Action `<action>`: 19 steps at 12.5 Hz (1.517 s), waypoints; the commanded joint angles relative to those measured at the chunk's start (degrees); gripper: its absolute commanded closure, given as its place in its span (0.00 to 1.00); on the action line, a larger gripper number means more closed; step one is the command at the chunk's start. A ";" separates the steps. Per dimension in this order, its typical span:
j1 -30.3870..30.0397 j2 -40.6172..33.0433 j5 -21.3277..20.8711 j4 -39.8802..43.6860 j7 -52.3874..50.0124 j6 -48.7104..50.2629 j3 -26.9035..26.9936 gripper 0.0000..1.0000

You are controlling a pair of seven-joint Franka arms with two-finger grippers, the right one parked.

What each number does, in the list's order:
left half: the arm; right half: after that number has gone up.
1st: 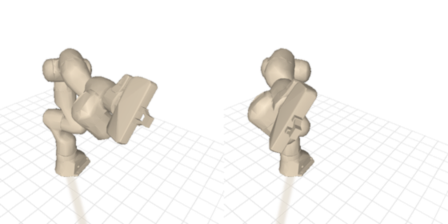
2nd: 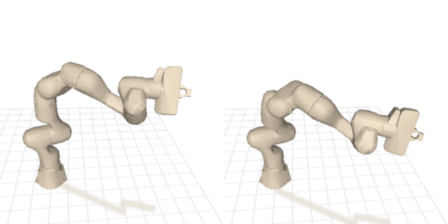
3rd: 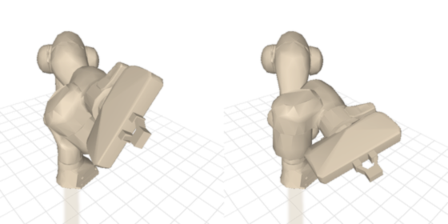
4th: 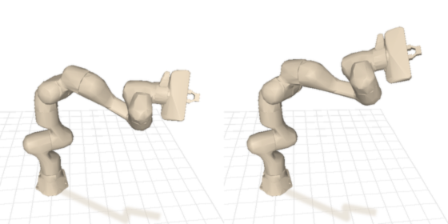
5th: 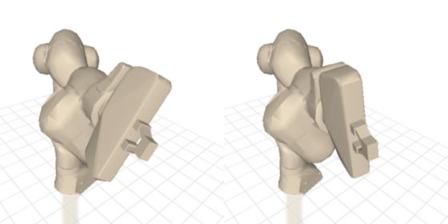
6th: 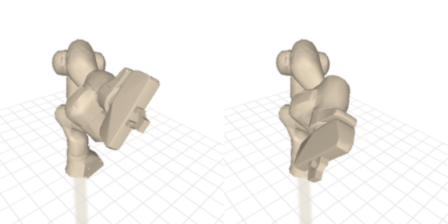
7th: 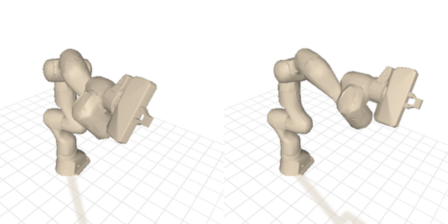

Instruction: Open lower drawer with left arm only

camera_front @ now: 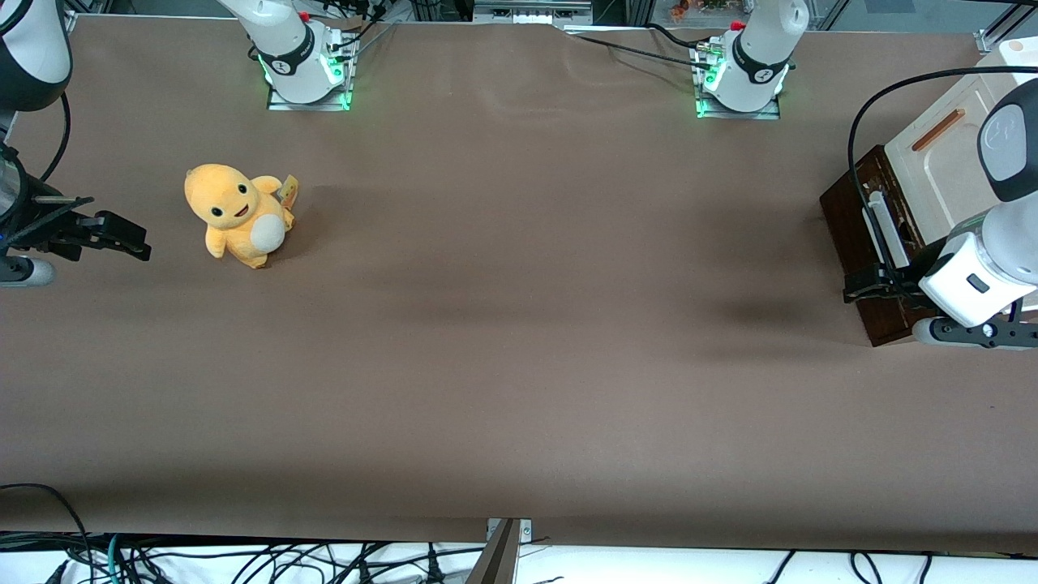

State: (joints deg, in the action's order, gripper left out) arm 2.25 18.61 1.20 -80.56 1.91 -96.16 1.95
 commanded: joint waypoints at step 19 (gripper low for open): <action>0.64 0.64 -3.03 1.55 -0.84 2.73 -0.02 0.00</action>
State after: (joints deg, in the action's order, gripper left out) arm 2.37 18.87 0.70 -80.00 1.76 -95.32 1.99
